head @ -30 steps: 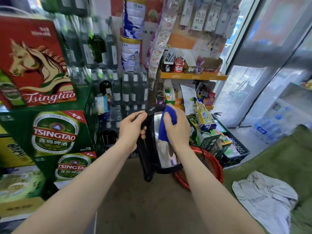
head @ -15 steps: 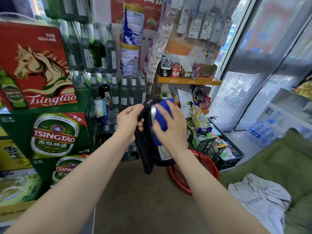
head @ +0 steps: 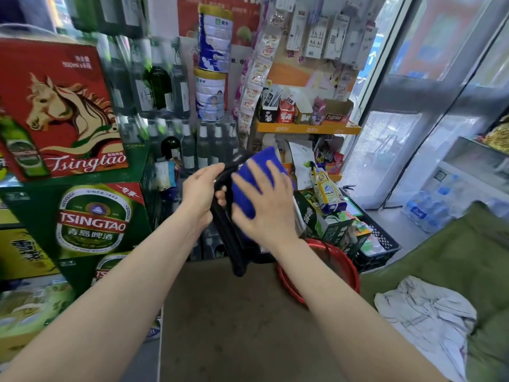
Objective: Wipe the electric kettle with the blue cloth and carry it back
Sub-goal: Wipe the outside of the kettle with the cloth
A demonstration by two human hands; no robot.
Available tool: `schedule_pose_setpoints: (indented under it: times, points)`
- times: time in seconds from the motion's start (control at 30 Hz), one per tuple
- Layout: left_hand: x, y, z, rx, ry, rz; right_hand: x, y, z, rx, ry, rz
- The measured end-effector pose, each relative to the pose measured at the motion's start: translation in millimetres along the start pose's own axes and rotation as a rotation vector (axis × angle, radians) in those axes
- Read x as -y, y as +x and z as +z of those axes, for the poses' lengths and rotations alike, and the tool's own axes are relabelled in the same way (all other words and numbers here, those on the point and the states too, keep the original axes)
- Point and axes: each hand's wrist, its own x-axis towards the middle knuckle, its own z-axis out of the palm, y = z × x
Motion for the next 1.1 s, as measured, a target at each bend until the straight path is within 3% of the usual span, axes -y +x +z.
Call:
schedule_pose_setpoints:
  times: [0.07,0.13,0.27,0.3,0.37,0.43,0.53,0.6,0.7,0.73,0.77,0.9,0.97,1.03,1.1]
  points:
    - [-2.9,3.1,-7.5,-0.016,-0.004,0.0,-5.8,-20.9,5.3,0.004,-0.036,-0.17]
    - [-1.8,2.6,-15.7,-0.011,0.006,-0.007,-21.8,-27.0,0.4,0.037,0.034,-0.196]
    - [9.6,-6.3,-16.5,-0.001,0.0,-0.087,-23.3,8.3,-11.5,0.081,0.381,0.345]
    - [11.4,-7.4,-14.7,-0.005,-0.002,-0.094,-17.2,17.1,-11.8,0.087,0.374,0.4]
    - [11.1,-5.9,-13.2,-0.024,-0.02,-0.099,-3.9,17.8,-7.9,0.108,0.215,0.309]
    - [7.8,-1.3,-16.3,-0.052,-0.052,-0.112,1.7,-3.5,1.1,0.098,0.052,0.091]
    - [4.2,2.4,-28.2,-0.093,-0.096,-0.107,-14.1,-39.7,4.2,0.106,0.07,-0.113]
    - [5.5,0.6,-35.2,-0.092,-0.113,-0.109,-27.0,-45.7,-4.6,0.119,0.283,0.084]
    - [10.7,-5.2,-34.9,-0.061,-0.108,-0.127,-38.4,-28.3,-14.9,0.146,0.599,0.718]
    - [11.6,-7.2,-31.9,-0.057,-0.104,-0.123,-34.9,-19.4,-16.2,0.136,0.606,0.814]
    - [12.4,-8.2,-28.2,-0.062,-0.103,-0.115,-26.1,-13.3,-17.4,0.109,0.552,0.793]
    - [15.8,-11.3,-9.1,-0.09,-0.049,-0.063,22.1,-15.9,2.6,0.038,0.039,0.367]
    - [17.8,-14.5,-4.4,-0.078,-0.018,-0.024,19.2,-9.0,6.8,0.005,0.008,0.285]
    - [17.1,-18.5,-6.9,-0.034,0.0,0.006,0.4,4.5,-1.4,-0.008,0.24,0.372]
    - [16.5,-21.6,-11.2,0.017,0.046,0.037,-22.3,13.9,-13.7,0.008,0.559,0.713]
